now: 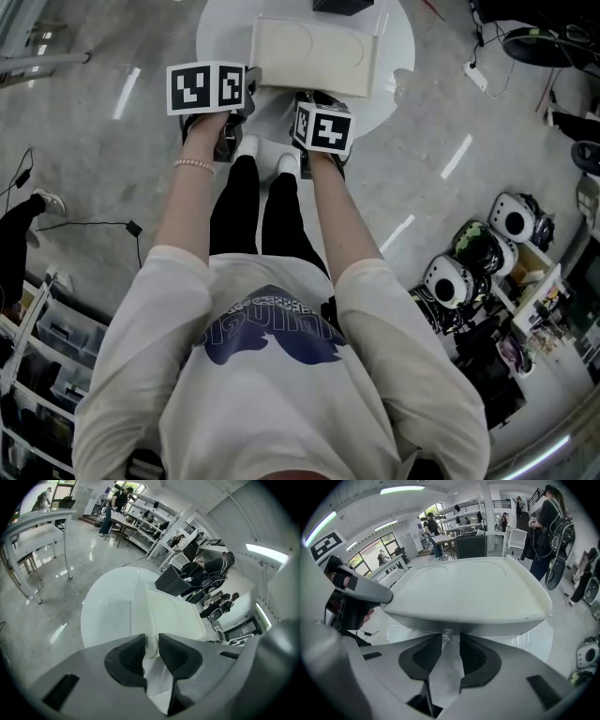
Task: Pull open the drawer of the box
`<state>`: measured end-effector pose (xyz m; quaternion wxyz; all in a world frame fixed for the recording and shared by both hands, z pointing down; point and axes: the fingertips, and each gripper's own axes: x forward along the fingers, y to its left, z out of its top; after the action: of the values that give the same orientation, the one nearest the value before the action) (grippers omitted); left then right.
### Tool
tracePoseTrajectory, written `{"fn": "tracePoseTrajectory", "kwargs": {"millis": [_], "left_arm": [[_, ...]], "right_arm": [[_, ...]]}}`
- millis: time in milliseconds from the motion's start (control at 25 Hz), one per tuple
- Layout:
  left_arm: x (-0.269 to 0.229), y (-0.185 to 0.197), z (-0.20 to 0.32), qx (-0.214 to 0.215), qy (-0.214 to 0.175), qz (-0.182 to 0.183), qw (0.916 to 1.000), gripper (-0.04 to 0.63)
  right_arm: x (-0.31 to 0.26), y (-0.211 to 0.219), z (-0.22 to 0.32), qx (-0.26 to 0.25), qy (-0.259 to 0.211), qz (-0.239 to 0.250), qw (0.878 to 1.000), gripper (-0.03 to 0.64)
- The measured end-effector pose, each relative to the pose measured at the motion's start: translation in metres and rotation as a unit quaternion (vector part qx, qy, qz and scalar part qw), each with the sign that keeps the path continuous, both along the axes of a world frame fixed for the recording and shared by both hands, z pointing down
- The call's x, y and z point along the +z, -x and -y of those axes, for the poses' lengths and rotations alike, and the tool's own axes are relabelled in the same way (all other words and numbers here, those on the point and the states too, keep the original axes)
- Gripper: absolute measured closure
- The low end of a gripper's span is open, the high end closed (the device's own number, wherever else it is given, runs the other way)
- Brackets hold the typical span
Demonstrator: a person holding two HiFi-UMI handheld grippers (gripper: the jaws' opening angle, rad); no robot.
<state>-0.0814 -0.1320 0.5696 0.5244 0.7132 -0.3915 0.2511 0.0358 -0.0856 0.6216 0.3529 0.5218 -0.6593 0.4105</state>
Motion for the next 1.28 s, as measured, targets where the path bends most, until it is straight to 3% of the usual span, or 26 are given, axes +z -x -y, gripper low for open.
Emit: {"fn": "tracePoseTrajectory", "kwargs": {"millis": [320,1280], "left_arm": [[0.0015,-0.0003,0.0000,-0.002,0.009,-0.010,0.9999,0.502],[0.0033,0.0008,0.0010,-0.024,0.024,-0.031,0.9989,0.489]], "right_arm": [[0.0012,0.0020,0.0004,0.004,0.004,-0.009,1.000,0.540],[0.0002,0.0027,-0.0034,-0.005,0.002,-0.012,1.000,0.548]]}}
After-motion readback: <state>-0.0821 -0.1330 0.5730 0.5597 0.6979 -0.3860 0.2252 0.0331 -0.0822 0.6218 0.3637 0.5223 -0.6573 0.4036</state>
